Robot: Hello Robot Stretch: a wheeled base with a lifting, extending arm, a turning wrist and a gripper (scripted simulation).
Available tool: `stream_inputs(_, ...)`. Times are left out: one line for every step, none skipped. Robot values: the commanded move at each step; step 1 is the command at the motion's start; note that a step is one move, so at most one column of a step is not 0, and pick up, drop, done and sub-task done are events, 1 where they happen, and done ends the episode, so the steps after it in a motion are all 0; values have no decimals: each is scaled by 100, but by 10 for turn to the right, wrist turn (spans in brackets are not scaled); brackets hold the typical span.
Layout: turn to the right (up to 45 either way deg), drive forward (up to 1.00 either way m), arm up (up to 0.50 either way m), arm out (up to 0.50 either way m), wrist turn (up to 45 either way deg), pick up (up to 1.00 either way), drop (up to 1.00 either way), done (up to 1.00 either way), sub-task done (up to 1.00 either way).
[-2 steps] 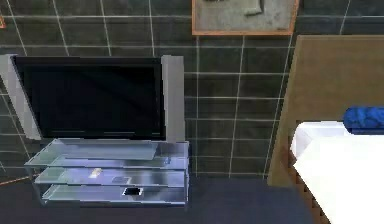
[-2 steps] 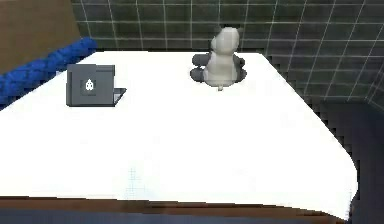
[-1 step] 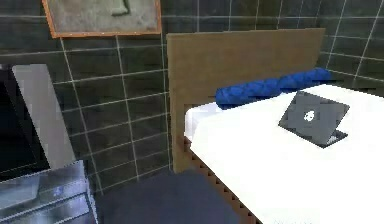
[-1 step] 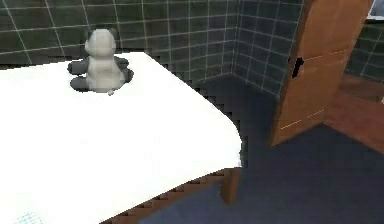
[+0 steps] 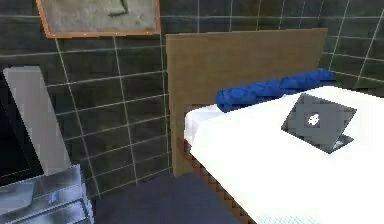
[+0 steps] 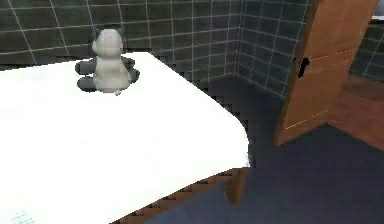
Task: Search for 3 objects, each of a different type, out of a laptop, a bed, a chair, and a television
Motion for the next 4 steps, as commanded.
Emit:
stream_inputs(330, 0, 0, 0, 0, 0, 0, 0, 0)
stream_inputs(0, 0, 0, 0, 0, 0, 0, 0, 100)
stream_inputs(-450, 0, 0, 0, 0, 0, 0, 0, 0)
stream_inputs(-180, 0, 0, 0, 0, 0, 0, 0, 0)
